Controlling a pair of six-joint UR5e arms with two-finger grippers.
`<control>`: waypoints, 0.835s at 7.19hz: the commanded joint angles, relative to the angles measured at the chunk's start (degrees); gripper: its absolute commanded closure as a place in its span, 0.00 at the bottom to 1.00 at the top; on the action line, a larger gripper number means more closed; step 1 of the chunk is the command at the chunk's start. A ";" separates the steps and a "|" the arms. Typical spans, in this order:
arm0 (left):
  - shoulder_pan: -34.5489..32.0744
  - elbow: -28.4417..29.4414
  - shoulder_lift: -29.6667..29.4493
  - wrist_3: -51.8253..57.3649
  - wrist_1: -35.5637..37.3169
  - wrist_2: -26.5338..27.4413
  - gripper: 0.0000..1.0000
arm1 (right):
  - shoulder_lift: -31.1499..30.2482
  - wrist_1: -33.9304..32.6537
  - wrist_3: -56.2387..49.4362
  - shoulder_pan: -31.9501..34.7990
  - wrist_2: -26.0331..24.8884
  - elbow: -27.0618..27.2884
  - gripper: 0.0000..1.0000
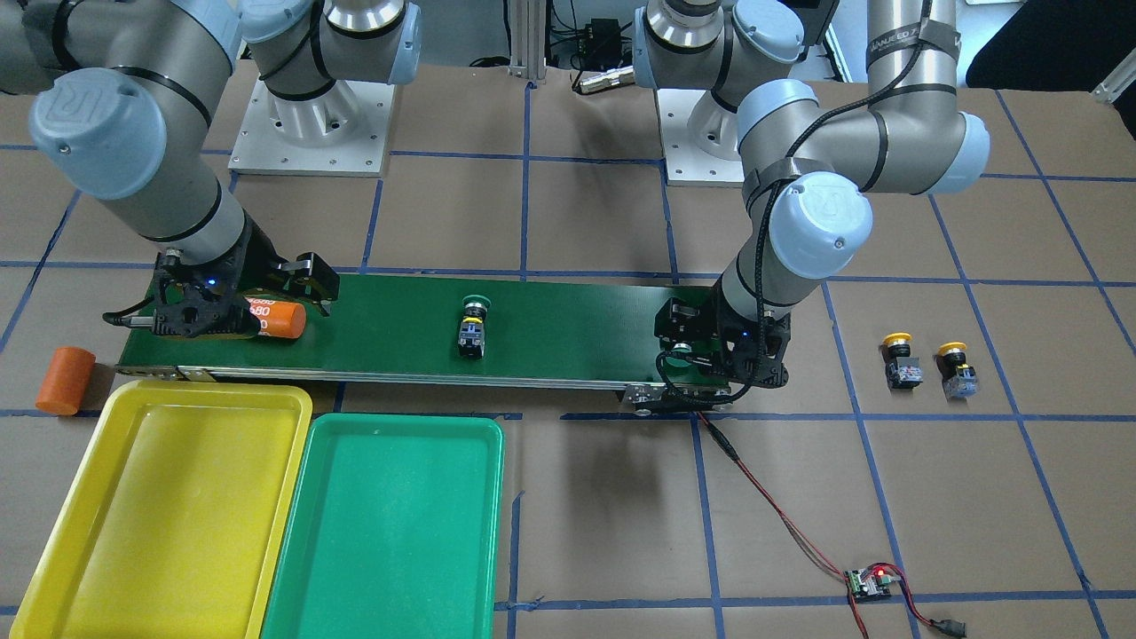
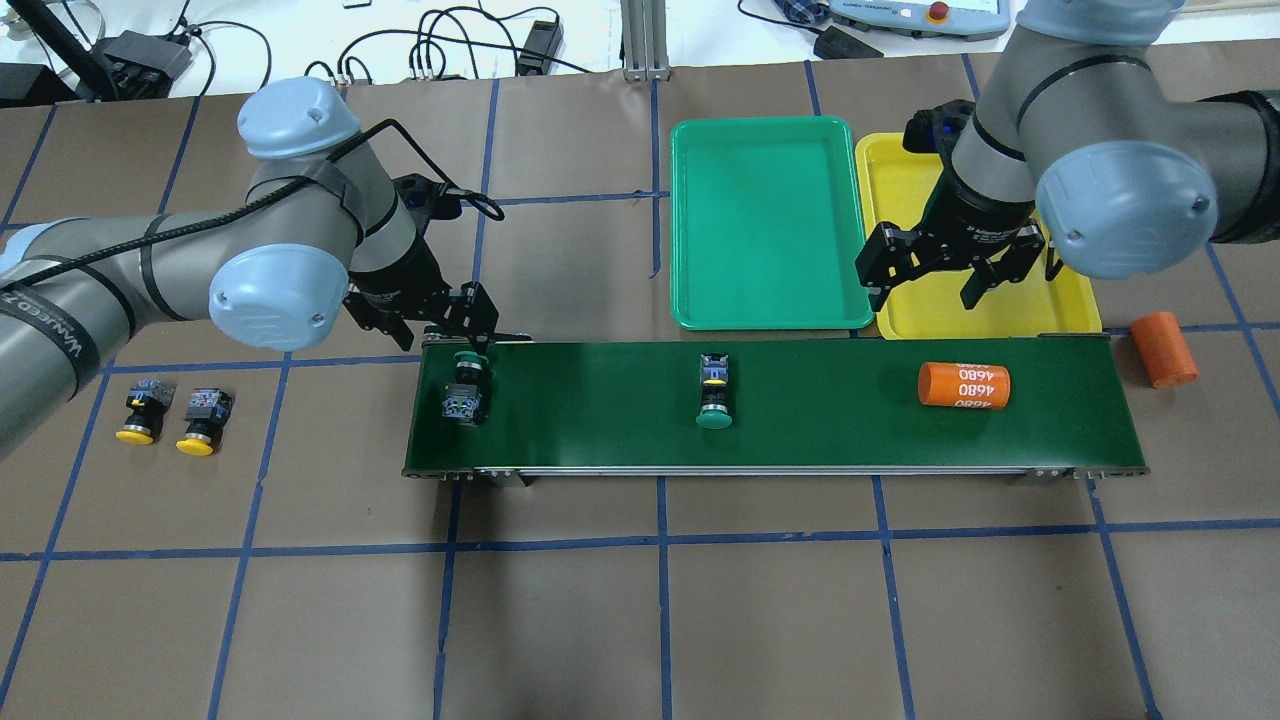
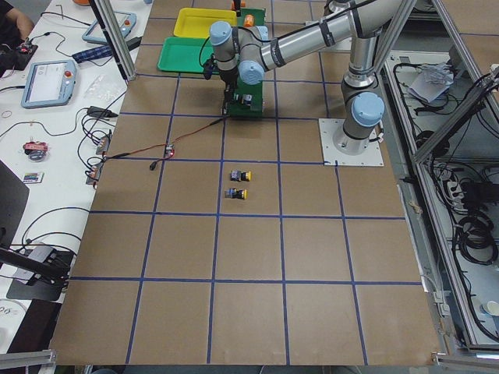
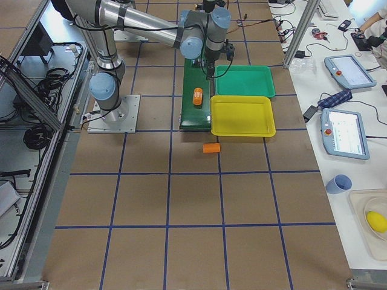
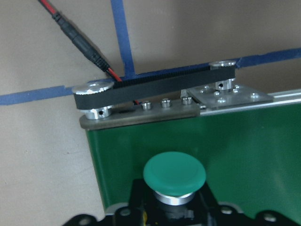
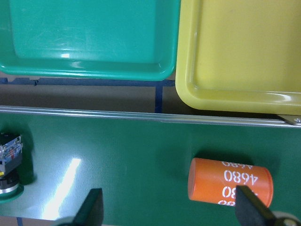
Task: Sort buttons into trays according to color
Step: 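Move the left gripper to the yellow-capped switches on the table and grasp one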
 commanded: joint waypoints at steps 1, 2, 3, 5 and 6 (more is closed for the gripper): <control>5.11 4.33 1.46 0.76 -3.63 0.61 0.00 | -0.74 1.32 -0.44 -0.94 0.06 0.63 0.00; 9.58 4.17 1.46 5.04 -3.65 1.13 0.00 | -0.66 1.50 -0.26 -0.95 -0.11 0.63 0.00; 14.93 4.08 1.20 8.82 -3.65 2.44 0.00 | -0.75 1.50 -0.26 -0.95 -0.12 1.07 0.00; 24.35 3.82 -0.37 18.21 -3.03 2.98 0.00 | -0.75 1.50 -0.87 -1.91 -0.47 1.16 0.00; 26.65 2.60 -1.08 20.09 -2.77 3.07 0.00 | -0.75 1.41 -1.57 -2.61 -0.55 1.16 0.00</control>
